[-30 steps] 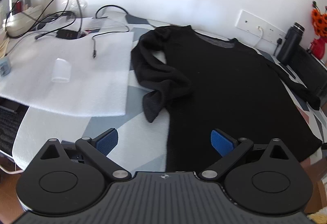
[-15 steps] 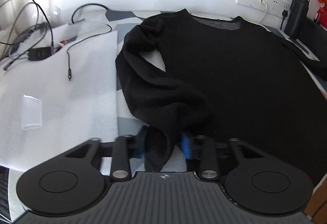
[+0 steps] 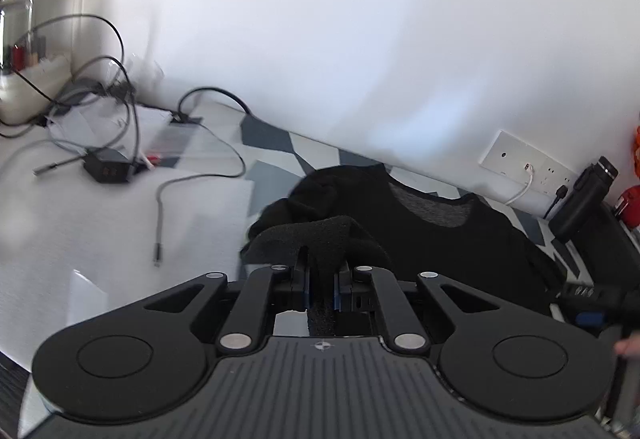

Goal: Fold clothes

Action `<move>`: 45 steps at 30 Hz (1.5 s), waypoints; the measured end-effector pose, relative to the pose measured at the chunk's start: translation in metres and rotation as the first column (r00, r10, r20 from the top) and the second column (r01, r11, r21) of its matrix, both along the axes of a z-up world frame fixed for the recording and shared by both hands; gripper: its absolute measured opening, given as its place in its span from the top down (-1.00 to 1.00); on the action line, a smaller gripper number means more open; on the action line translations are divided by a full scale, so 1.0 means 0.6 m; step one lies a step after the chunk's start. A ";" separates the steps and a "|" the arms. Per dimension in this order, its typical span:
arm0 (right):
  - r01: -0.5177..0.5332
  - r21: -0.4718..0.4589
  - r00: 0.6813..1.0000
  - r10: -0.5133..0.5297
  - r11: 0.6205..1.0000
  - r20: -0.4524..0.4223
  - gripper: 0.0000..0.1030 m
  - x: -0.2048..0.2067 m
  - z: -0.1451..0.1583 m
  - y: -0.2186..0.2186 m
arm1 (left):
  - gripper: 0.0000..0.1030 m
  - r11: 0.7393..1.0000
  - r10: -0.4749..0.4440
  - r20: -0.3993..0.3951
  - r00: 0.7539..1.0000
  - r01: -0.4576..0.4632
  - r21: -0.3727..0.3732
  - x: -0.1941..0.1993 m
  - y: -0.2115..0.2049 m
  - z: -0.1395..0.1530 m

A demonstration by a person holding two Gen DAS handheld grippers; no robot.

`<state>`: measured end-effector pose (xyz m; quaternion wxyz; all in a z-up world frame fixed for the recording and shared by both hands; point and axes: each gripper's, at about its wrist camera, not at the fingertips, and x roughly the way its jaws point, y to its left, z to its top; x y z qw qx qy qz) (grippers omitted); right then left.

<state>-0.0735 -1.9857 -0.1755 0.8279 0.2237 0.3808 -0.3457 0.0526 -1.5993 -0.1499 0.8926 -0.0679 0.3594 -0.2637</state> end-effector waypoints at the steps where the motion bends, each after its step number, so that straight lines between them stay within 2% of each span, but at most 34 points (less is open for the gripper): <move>1: -0.012 -0.008 1.000 0.012 1.000 -0.013 -0.81 0.001 -0.011 -0.002 | 0.81 1.000 0.009 -0.005 1.000 -0.009 0.007 0.004 -0.019 -0.001; 4: -0.044 -0.033 0.998 0.043 0.998 -0.041 -0.81 0.003 -0.034 -0.024 | 0.81 1.000 0.027 -0.021 0.999 -0.026 0.013 0.017 -0.083 -0.004; 7: -0.065 -0.055 0.997 0.063 0.996 -0.047 -0.81 -0.001 -0.046 -0.057 | 0.81 1.000 -0.002 -0.024 1.000 0.003 0.025 0.029 -0.165 -0.002; 10: -0.078 -0.099 0.996 0.074 0.992 -0.039 -0.81 -0.010 -0.050 -0.096 | 0.81 0.997 -0.064 0.001 0.998 0.064 0.045 0.038 -0.264 -0.007; 12: -0.071 -0.117 0.997 0.067 0.991 -0.033 -0.81 -0.018 -0.049 -0.123 | 0.81 0.994 -0.109 0.003 0.994 0.108 0.025 0.043 -0.331 -0.018; 14: -0.066 -0.122 0.998 0.062 0.990 -0.032 -0.81 -0.028 -0.049 -0.149 | 0.77 0.980 -0.197 -0.002 0.980 0.196 -0.019 0.044 -0.394 -0.038; 15: -0.064 -0.123 0.998 0.061 0.990 -0.032 -0.81 -0.033 -0.050 -0.161 | 0.57 0.967 -0.251 -0.023 0.968 0.250 -0.040 0.044 -0.421 -0.051; 16: -0.064 -0.122 0.998 0.061 0.990 -0.034 -0.81 -0.037 -0.053 -0.172 | 0.09 0.955 -0.296 -0.056 0.954 0.293 -0.052 0.043 -0.447 -0.065; 17: -0.064 -0.120 0.998 0.060 0.991 -0.036 -0.81 -0.041 -0.056 -0.181 | -0.28 0.944 -0.327 -0.083 0.941 0.323 -0.057 0.040 -0.469 -0.077; 18: -0.064 -0.117 0.997 0.060 0.991 -0.038 -0.81 -0.044 -0.058 -0.189 | -0.70 0.945 -0.327 -0.089 0.941 0.324 -0.051 0.034 -0.478 -0.080; 20: -0.066 -0.105 0.997 0.063 0.992 -0.037 -0.81 -0.048 -0.062 -0.202 | -0.72 0.946 -0.322 -0.045 0.946 0.320 -0.059 0.018 -0.472 -0.074; 23: -0.078 -0.087 0.997 0.076 0.993 -0.025 -0.81 -0.050 -0.066 -0.208 | -0.80 0.947 -0.321 0.008 0.947 0.321 -0.028 0.010 -0.436 -0.058; 26: -0.112 -0.065 0.994 0.112 0.992 0.004 -0.77 -0.043 -0.065 -0.201 | -0.82 0.967 -0.247 0.075 0.966 0.242 0.079 0.014 -0.377 -0.052; 28: -0.154 -0.067 0.987 0.156 0.986 0.034 -0.73 -0.034 -0.063 -0.186 | -0.82 0.968 -0.202 0.121 0.972 0.180 0.173 0.021 -0.338 -0.057; 32: -0.294 -0.112 0.952 0.301 0.949 0.056 -0.66 -0.003 -0.065 -0.141 | -0.82 0.924 -0.161 0.168 0.972 0.089 0.371 0.048 -0.291 -0.096; 34: -0.361 -0.101 0.929 0.367 0.927 0.047 -0.53 0.022 -0.073 -0.122 | -0.82 0.893 -0.147 0.180 0.973 0.052 0.446 0.064 -0.275 -0.118; 35: -0.385 -0.087 0.920 0.390 0.919 0.045 -0.49 0.035 -0.077 -0.115 | -0.82 0.890 -0.137 0.172 0.975 0.045 0.453 0.073 -0.271 -0.127; 38: -0.367 -0.078 0.928 0.371 0.927 0.039 -0.36 0.071 -0.086 -0.108 | -0.82 0.889 -0.098 0.161 0.982 0.014 0.458 0.098 -0.259 -0.151; 39: -0.357 -0.073 0.932 0.360 0.931 0.038 -0.18 0.083 -0.088 -0.109 | -0.82 0.891 -0.083 0.165 0.983 -0.001 0.454 0.105 -0.254 -0.157; 40: -0.356 -0.054 0.933 0.358 0.933 0.045 0.26 0.094 -0.088 -0.112 | -0.82 0.892 -0.073 0.174 0.982 -0.014 0.452 0.110 -0.249 -0.160; 41: -0.363 -0.022 0.930 0.364 0.931 0.055 0.51 0.103 -0.085 -0.116 | -0.82 0.889 -0.067 0.185 0.980 -0.026 0.457 0.117 -0.247 -0.164; 42: -0.371 0.009 0.927 0.370 0.929 0.066 0.89 0.112 -0.081 -0.120 | -0.82 0.884 -0.065 0.196 0.978 -0.035 0.466 0.124 -0.245 -0.169; 45: -0.387 0.001 0.915 0.384 0.922 0.122 0.89 0.124 -0.047 -0.128 | -0.82 0.873 -0.060 0.210 0.976 -0.051 0.485 0.143 -0.232 -0.178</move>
